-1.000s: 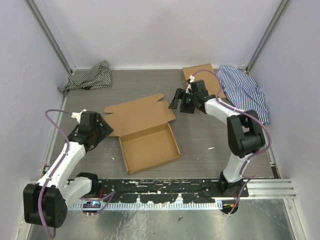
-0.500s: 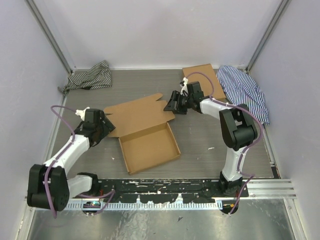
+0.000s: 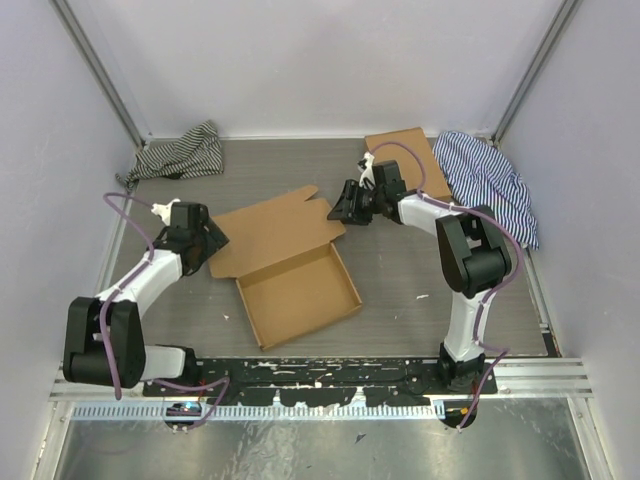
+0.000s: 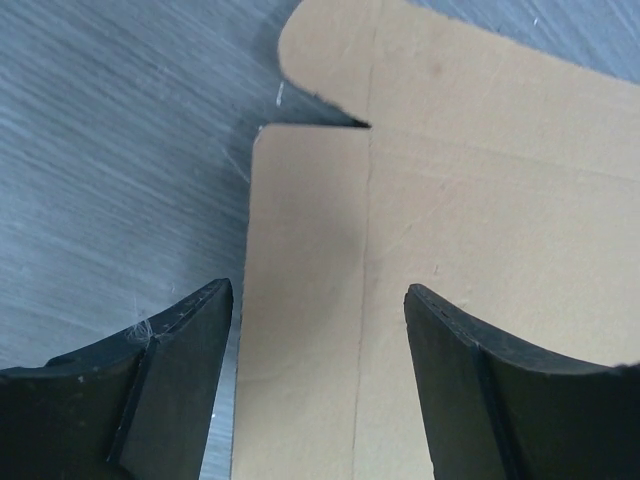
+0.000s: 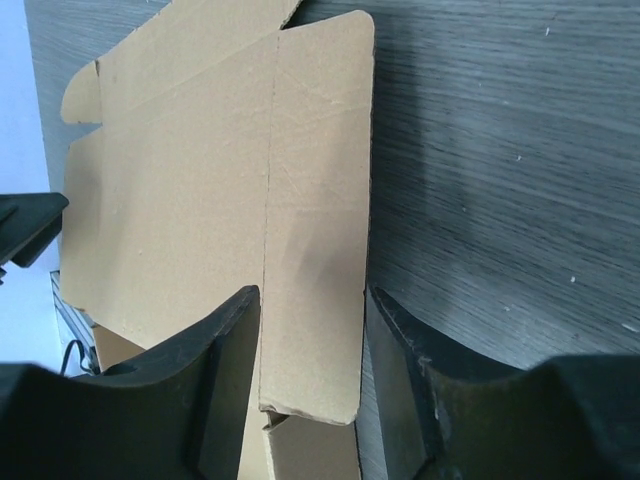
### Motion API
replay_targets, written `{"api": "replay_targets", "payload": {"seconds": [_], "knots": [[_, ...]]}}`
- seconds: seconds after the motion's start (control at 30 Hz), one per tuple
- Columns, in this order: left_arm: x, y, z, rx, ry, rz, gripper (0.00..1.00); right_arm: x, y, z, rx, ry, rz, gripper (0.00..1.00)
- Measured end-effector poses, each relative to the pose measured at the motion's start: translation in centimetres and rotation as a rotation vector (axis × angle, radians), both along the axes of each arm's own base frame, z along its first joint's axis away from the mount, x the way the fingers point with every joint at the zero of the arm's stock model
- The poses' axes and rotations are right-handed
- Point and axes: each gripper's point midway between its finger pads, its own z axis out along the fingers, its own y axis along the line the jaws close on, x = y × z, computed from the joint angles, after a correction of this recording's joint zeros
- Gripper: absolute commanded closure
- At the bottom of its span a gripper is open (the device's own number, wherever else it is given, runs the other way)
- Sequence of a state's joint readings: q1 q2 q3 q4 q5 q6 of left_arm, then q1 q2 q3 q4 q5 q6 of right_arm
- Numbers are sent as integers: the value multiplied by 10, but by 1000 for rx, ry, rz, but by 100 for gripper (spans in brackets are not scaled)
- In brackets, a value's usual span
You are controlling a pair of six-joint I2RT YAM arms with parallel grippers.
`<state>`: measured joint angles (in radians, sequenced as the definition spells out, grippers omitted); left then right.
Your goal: Fold the paper box
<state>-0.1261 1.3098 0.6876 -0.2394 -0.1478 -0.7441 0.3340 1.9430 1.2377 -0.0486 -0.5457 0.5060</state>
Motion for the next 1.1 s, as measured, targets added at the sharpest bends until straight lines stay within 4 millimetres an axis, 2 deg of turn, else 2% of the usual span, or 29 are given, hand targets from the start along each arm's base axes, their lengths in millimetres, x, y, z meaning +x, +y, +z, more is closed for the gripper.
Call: {"api": "replay_targets", "payload": {"seconds": [0.17,0.43,0.73,0.8,0.9,0.97,1.1], "knots": [[13,0,1,-4,-21,-5,30,0,3,2,15,-6,13,59],[22,-9,-9,-35,-7,-32,33,-8,5,3,23,-3,31,60],[23,-11,-7,-48,-16,-39,34,-15,14,22,24,-49,58,61],[23,-11,-7,-46,-15,-38,35,-15,15,22,20,-52,58,58],[22,-11,-7,-44,-11,-38,45,-15,14,21,12,-52,54,57],[23,-11,-7,-46,-14,-38,57,-15,12,21,1,-53,50,57],[29,-15,-2,-72,-45,-47,70,-17,9,23,-15,-57,50,57]]}}
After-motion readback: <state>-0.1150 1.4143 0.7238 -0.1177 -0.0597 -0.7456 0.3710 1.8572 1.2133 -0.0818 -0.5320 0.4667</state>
